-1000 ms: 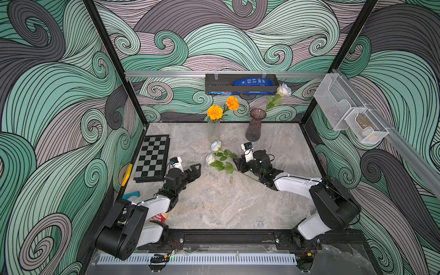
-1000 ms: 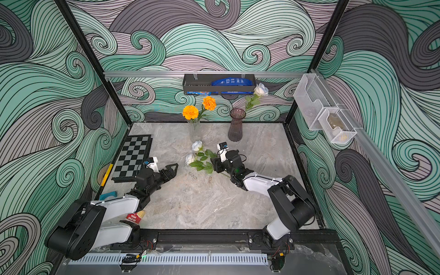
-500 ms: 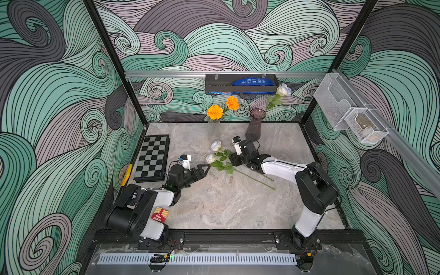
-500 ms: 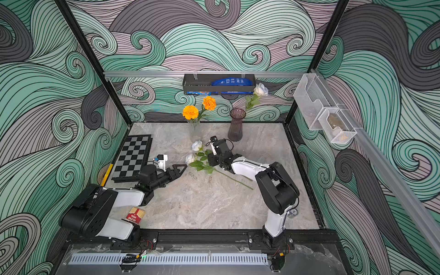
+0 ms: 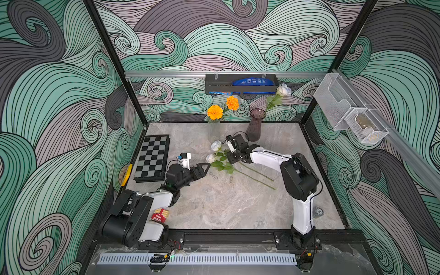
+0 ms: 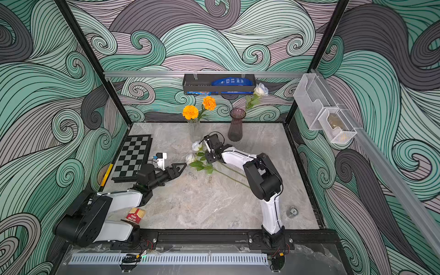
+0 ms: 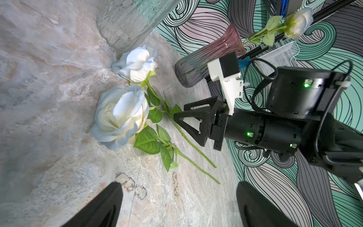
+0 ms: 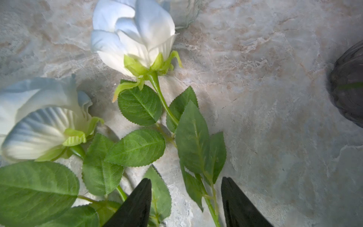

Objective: Arrange the flowers in different vases according to their colors
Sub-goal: Pick up the flower at the center of the board.

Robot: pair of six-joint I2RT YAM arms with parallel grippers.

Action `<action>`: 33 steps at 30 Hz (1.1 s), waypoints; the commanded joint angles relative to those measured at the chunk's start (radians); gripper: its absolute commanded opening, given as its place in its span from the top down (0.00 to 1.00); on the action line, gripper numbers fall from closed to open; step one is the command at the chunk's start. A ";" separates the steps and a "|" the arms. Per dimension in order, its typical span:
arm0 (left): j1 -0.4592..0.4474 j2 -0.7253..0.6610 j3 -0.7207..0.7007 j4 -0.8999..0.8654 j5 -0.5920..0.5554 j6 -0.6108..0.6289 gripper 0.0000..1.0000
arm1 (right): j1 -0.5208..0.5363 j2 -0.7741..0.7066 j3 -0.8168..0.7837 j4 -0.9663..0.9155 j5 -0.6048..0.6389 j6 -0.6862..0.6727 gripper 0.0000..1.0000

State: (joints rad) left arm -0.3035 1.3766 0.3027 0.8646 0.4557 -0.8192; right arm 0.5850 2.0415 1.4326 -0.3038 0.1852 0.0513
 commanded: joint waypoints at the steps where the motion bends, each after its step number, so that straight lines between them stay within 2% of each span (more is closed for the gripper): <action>1: 0.001 -0.024 0.027 -0.022 0.003 0.024 0.06 | 0.000 0.066 0.046 -0.067 0.043 -0.030 0.40; 6: 0.002 -0.058 0.019 -0.035 -0.022 0.031 0.06 | -0.005 0.091 0.055 -0.069 0.072 -0.027 0.40; 13: 0.002 -0.063 0.021 -0.043 -0.026 0.035 0.06 | -0.008 0.107 0.063 -0.069 0.037 -0.018 0.43; 18: 0.001 -0.087 0.019 -0.066 -0.050 0.051 0.06 | -0.008 0.096 0.066 -0.077 0.041 -0.019 0.65; 25: 0.001 -0.088 0.020 -0.070 -0.050 0.055 0.06 | -0.006 0.082 0.057 -0.079 0.060 -0.019 0.86; 33: 0.001 -0.085 0.018 -0.072 -0.066 0.061 0.06 | 0.014 -0.026 0.043 -0.075 0.151 -0.022 0.92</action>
State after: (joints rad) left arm -0.3035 1.3022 0.3031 0.8040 0.4030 -0.7822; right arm 0.5854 2.0975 1.4761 -0.3809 0.2806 0.0284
